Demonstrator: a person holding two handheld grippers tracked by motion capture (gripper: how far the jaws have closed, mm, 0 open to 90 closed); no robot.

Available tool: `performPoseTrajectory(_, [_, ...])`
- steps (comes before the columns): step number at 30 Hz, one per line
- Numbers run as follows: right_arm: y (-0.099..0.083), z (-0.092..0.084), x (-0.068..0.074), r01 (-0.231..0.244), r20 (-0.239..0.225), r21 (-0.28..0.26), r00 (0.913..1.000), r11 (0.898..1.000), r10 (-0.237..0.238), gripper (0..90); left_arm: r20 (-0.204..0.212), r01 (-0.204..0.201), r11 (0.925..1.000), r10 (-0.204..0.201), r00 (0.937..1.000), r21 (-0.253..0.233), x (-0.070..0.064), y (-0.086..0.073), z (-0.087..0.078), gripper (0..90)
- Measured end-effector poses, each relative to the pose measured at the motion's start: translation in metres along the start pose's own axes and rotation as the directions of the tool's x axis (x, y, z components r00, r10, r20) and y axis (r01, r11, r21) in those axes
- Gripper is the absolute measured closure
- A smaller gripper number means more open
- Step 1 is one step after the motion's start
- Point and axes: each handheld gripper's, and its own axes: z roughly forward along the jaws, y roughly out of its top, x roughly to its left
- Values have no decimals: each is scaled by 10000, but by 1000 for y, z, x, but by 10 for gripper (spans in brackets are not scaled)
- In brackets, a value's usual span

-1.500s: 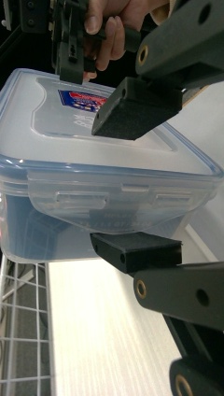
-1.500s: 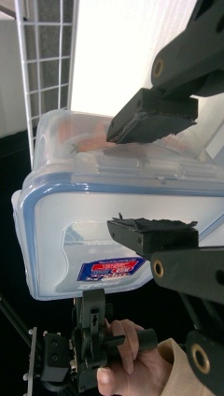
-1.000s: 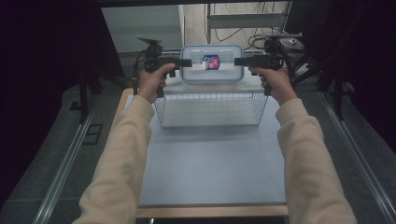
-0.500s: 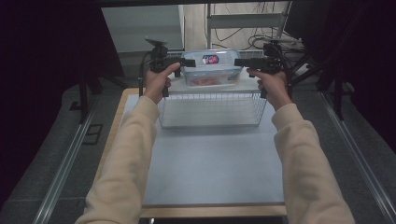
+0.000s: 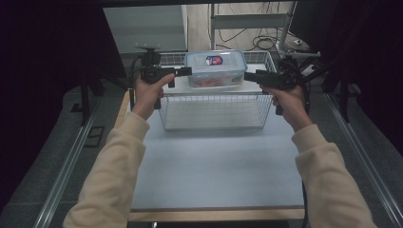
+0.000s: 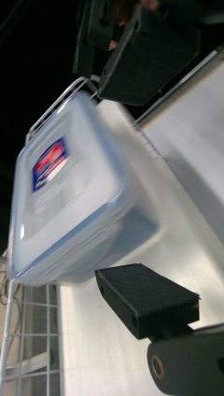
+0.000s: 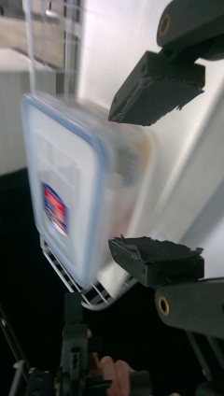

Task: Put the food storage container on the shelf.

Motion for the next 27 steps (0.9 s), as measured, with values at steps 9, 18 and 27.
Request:
performPoseTrajectory(9, [-68, -35, 21, 1257, -395, 231, 9914, 9918, -1248, 289, 435, -1013, 9948, 1016, 9939, -81, -22, -85, -38, 143])
performPoseTrajectory(18, [-148, -47, 29, 1601, -730, 886, 9854, 9831, -1538, 267, 672, -1312, 9895, 1272, 9896, 598, -22, -167, -35, 147])
performPoseTrajectory(27, [-169, -46, 33, 1745, -560, 937, 9839, 9802, -1698, 210, 719, -1436, 9859, 1376, 9879, 858, -23, -182, -30, 149])
